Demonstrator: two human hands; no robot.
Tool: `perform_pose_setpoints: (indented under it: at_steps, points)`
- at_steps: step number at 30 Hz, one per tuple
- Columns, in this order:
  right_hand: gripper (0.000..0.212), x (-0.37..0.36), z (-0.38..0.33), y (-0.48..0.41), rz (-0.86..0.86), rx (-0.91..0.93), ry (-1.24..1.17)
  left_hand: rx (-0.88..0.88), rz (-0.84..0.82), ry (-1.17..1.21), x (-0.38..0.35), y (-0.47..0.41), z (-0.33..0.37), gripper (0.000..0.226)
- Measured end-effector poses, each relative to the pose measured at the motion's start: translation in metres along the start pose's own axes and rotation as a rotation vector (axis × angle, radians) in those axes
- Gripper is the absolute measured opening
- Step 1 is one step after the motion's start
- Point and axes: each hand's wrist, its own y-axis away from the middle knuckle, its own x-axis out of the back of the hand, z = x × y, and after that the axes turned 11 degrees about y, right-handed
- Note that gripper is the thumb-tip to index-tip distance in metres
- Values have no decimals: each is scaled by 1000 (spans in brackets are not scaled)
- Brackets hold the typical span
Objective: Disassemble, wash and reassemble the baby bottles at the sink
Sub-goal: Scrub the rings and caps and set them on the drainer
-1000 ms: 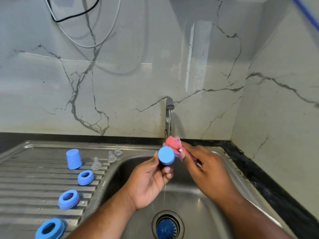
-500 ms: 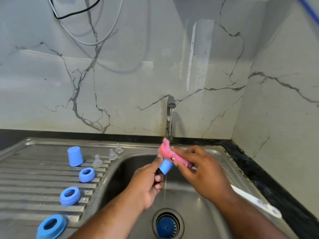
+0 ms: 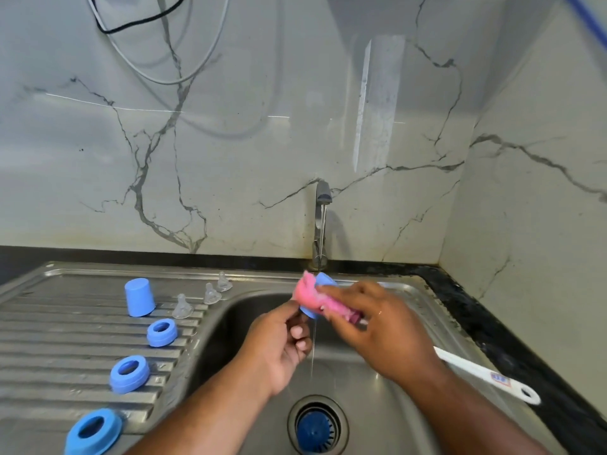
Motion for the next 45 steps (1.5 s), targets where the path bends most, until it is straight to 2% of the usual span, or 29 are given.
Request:
perform_pose_setpoints:
  at_steps: [4,7,11,14,16,18,21,24,28,33,35,38,40,42,45]
  points:
    - [39,6,10,-4,181,-172,-40,-43,46,-19,1,-5,3,13]
    - [42,5,2,-2,98,-85,-52,-62,16,-82,-3,1,-1,19]
    - [40,3,5,-5,109,-147,-88,-70,-11,-83,-6,4,-5,18]
    - [41,6,-4,-1,58,17,-65,-70,-27,-119,-5,5,-5,23]
    - [42,4,-1,-4,78,-78,-49,-69,-10,-116,-6,5,-6,21]
    - [44,4,2,-4,103,-125,-39,-65,8,-96,-6,5,-7,20]
    - [45,7,3,-2,42,-27,-41,-39,-5,-61,-7,4,-7,20]
    - [43,7,7,-5,112,-111,-27,-18,9,13,-8,4,-6,19]
    - [39,7,3,-2,95,103,-65,15,-11,100,-8,4,-3,24]
    - [34,-3,15,-2,27,184,-54,64,-2,227,-6,-1,8,27]
    - [34,-6,21,-2,28,169,-88,91,-14,262,-3,-4,12,26]
    - [36,-5,19,-5,154,103,-177,118,-20,297,-1,-6,13,29]
    - [33,-11,18,-6,142,106,-237,120,-53,331,-4,-3,10,31]
    - [34,-16,20,-6,98,78,-195,116,-76,363,-5,-1,9,31]
    - [36,-10,22,-6,175,56,-227,104,-84,371,-5,-1,10,30]
